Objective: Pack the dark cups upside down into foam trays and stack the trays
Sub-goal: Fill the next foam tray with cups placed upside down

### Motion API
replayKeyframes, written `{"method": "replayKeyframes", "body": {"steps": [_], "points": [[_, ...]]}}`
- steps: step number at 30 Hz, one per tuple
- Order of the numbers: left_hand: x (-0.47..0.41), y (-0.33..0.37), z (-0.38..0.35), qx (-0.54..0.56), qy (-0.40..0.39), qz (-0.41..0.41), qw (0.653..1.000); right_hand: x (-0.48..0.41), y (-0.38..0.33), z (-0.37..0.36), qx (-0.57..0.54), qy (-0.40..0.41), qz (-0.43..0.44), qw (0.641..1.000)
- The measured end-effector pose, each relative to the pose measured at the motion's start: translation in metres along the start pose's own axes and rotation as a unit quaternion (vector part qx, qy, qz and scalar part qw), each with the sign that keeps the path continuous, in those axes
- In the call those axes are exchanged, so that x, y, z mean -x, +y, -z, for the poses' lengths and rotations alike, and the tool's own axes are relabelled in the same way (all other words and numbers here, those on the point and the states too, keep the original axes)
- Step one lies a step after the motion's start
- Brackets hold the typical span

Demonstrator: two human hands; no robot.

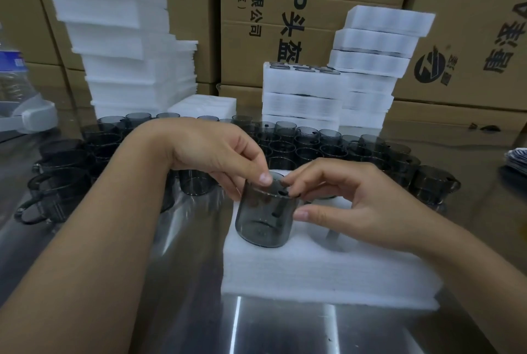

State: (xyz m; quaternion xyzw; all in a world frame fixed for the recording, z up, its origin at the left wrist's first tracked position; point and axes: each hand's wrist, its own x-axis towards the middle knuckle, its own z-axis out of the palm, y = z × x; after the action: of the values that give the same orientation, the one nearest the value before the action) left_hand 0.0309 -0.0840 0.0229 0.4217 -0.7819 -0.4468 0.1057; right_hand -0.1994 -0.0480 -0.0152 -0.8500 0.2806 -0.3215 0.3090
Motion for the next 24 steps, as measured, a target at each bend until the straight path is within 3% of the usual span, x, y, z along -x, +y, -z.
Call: {"method": "replayKeyframes", "body": {"steps": [9, 24], "points": [[0.0025, -0.0033, 0.0044, 0.012, -0.051, -0.025, 0.998, -0.0004, 0.0004, -0.0019, 0.046, 0.009, 0.024, 0.999], [-0.0018, -0.0006, -0.0012, -0.012, -0.026, -0.008, 1.000, 0.0001, 0.0013, 0.0021, 0.081, -0.015, 0.031, 0.996]]}}
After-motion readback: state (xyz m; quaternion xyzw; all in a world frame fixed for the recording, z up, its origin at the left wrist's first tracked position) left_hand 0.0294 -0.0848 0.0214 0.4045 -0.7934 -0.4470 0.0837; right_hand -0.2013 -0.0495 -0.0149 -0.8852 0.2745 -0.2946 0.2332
